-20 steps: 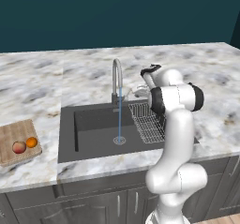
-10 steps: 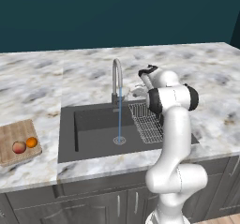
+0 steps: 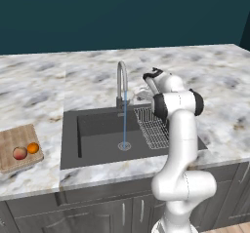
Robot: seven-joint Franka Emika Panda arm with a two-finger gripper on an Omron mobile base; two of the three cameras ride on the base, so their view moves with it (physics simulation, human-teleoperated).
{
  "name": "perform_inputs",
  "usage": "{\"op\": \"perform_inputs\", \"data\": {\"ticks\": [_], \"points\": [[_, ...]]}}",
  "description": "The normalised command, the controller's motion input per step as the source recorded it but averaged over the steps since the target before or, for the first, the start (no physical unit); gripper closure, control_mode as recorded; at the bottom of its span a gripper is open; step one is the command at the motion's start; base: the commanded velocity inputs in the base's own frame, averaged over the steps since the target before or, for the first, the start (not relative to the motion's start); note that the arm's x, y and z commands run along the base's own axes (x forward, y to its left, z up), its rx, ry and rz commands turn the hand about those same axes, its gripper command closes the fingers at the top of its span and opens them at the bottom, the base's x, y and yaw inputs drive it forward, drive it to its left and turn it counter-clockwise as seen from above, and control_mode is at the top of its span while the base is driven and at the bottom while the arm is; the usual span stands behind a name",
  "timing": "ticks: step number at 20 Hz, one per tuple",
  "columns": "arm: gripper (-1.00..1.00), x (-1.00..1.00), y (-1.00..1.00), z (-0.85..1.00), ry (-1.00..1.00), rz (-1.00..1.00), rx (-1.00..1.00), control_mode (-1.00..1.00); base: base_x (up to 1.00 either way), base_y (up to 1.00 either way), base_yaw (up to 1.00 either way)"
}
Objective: Pick the tangerine, peach from the sink and place them on the cutting board to airdry. Then turn off the sink faucet.
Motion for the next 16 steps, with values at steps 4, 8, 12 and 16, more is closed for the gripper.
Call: {"op": "perform_inputs", "data": {"ticks": [4, 8, 12, 16], "points": [[1.00, 0.06, 0.06, -0.21, 0.00, 0.00, 0.00, -1.00, 0.00, 0.00, 0.00], [1.00, 0.09, 0.05, -0.07, 0.00, 0.00, 0.00, -1.00, 0.00, 0.00, 0.00], [1.00, 0.15, 0.02, -0.02, 0.00, 0.00, 0.01, -1.00, 0.00, 0.00, 0.00], [1.00, 0.14, 0.00, 0.00, 0.00, 0.00, 0.01, -1.00, 0.00, 0.00, 0.00]]}}
